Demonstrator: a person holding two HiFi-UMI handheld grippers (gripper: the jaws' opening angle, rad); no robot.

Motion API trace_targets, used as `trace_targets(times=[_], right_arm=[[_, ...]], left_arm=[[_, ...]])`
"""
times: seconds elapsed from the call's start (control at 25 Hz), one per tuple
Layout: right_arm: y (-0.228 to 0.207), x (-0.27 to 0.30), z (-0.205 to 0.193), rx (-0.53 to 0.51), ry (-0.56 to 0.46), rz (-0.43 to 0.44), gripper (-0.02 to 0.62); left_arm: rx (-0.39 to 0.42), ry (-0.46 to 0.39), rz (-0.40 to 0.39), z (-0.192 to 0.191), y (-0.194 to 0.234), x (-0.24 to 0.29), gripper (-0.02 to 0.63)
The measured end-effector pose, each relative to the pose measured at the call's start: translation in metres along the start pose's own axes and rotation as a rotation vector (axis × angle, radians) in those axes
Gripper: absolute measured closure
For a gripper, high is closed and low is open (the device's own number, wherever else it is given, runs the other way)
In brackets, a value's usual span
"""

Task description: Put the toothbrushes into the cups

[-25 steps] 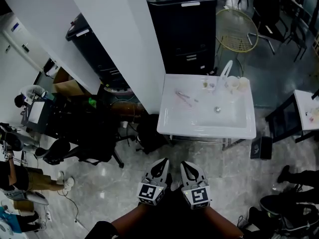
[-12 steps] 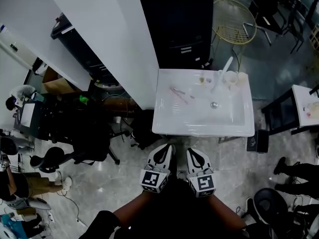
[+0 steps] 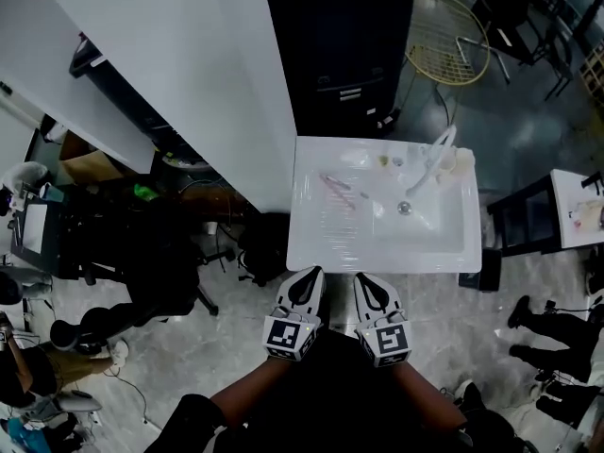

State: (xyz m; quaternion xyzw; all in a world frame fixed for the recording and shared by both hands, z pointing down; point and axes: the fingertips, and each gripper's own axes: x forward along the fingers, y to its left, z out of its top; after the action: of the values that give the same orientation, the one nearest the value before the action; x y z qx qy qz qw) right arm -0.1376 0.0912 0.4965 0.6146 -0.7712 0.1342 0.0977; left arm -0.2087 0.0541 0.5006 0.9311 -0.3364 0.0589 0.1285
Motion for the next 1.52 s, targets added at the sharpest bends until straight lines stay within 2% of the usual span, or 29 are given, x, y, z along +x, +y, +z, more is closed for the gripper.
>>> trace_targets(times=[0.24, 0.64, 0.8, 0.92, 1.08, 1.24, 1.4, 1.52], right_arm=[[-0.017, 0.045, -0.006, 0.011, 0.058, 0.006, 0.575], [-0.059, 0.117, -0.007, 0.053, 0.144, -0.038, 0.575], [-0.068, 0.141, -0.008, 0.063, 0.152, -0.050, 0.575], [-0.074, 0.156, -0.014, 0.096, 0.182, -0.049, 0.575], [-0.084, 0.175, -0.018, 0.082, 0.206, -0.054, 0.575], [-0.093, 0.189, -0.009, 0.061, 0.209, -0.071, 0.575], [-0.096, 0.196, -0.021, 0.109, 0.232, -0.012, 0.575], [-0.102, 0.205, -0.026, 0.084, 0.244, 0.010, 0.575]], left_arm=[[-0.012, 0.020, -0.028, 0.000, 0.031, 0.033, 0.593], [-0.030, 0.040, -0.098, 0.012, 0.069, 0.092, 0.594], [-0.006, 0.033, -0.141, 0.019, 0.073, 0.106, 0.594], [-0.010, 0.045, -0.137, 0.015, 0.083, 0.114, 0.594], [-0.073, 0.064, -0.104, 0.010, 0.094, 0.116, 0.594], [-0.088, 0.087, -0.134, 0.006, 0.089, 0.121, 0.594], [-0.109, 0.094, -0.122, 0.000, 0.086, 0.124, 0.594], [-0.136, 0.098, -0.112, -0.006, 0.083, 0.129, 0.594]])
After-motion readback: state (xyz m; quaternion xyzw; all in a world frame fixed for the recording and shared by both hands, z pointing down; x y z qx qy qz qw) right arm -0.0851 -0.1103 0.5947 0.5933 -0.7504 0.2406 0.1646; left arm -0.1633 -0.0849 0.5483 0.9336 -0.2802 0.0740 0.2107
